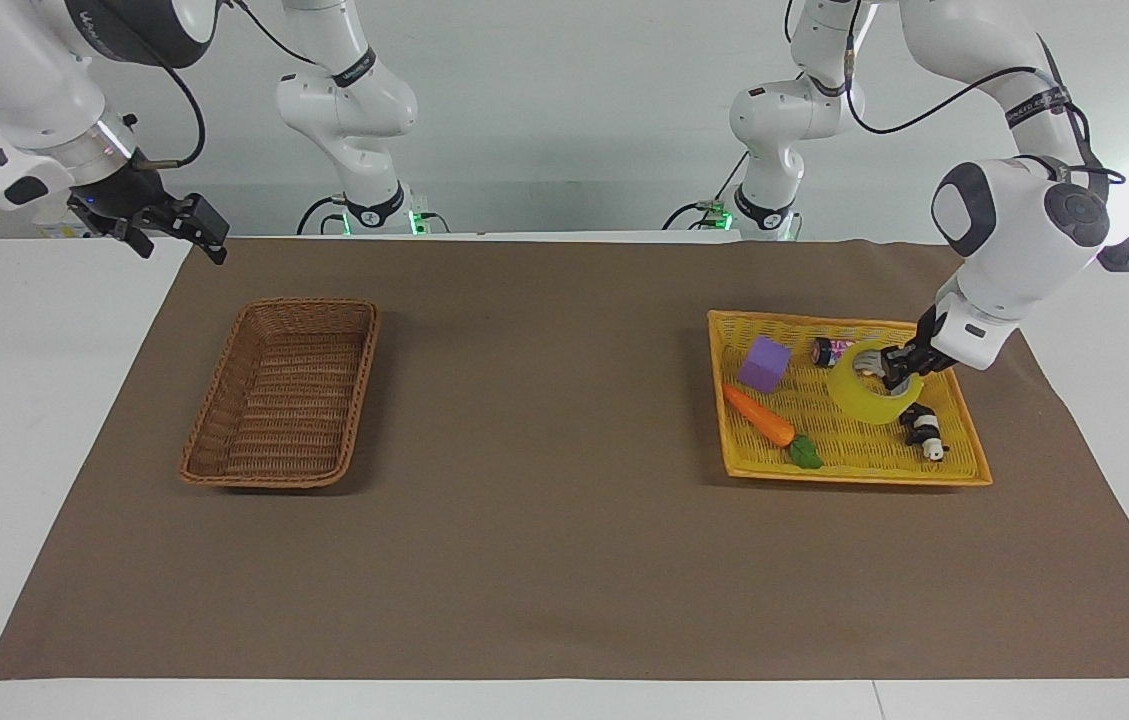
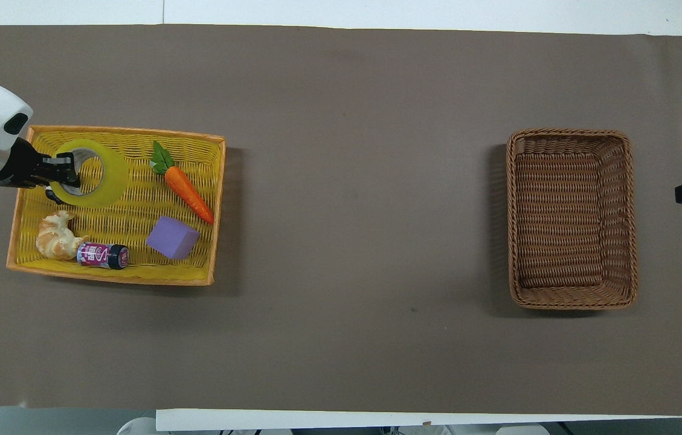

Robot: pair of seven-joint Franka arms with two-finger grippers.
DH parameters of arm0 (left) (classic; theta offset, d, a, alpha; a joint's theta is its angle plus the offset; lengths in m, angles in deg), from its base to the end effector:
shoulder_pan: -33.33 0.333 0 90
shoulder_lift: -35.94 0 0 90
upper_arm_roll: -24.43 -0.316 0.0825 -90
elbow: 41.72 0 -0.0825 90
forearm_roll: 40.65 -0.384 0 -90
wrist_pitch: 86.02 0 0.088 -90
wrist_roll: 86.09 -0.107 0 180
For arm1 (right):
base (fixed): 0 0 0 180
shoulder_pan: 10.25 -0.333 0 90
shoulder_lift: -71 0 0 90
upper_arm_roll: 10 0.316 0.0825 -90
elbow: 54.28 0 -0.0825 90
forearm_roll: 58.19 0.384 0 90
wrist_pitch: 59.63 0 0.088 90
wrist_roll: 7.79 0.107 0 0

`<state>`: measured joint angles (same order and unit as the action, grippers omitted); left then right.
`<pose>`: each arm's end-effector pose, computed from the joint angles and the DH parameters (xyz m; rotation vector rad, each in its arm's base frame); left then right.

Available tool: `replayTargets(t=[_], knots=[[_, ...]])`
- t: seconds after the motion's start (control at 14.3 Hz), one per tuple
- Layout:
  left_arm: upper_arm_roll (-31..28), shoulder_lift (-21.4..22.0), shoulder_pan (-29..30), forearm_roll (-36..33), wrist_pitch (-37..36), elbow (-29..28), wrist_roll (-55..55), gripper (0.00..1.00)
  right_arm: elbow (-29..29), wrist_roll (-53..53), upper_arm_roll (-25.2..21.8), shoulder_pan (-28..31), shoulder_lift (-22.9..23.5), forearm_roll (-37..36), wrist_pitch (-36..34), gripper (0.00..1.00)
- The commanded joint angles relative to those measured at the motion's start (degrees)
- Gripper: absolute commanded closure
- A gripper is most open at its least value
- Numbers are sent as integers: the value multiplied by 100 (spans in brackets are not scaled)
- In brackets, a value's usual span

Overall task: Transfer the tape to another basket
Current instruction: 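Lift the tape roll with the left gripper toward the table center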

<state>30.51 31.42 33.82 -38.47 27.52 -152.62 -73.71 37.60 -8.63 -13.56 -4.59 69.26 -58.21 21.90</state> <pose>0.5709 -0.0572 0.4417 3.0966 0.2085 -0.0601 0.5212 -0.0852 0.6139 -3.1098 0.2276 0.2337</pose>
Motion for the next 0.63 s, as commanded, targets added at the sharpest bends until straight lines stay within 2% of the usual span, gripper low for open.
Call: replayTargets(t=[0.0,0.14,0.42,0.56], knots=[[-19,-22,-855,10,-139,287,1377,100,164,-66,-5,-3,-142,-42,38,0],[-28,-31,-1348,403,62,305,2038,100,164,-66,-5,-3,-142,-42,38,0],[-28,-57,-2069,1176,370,437,2577,100,164,-66,-5,-3,-142,-42,38,0],[-19,-83,-2132,2079,441,490,2524,100,164,-66,-5,-3,-142,-42,38,0]])
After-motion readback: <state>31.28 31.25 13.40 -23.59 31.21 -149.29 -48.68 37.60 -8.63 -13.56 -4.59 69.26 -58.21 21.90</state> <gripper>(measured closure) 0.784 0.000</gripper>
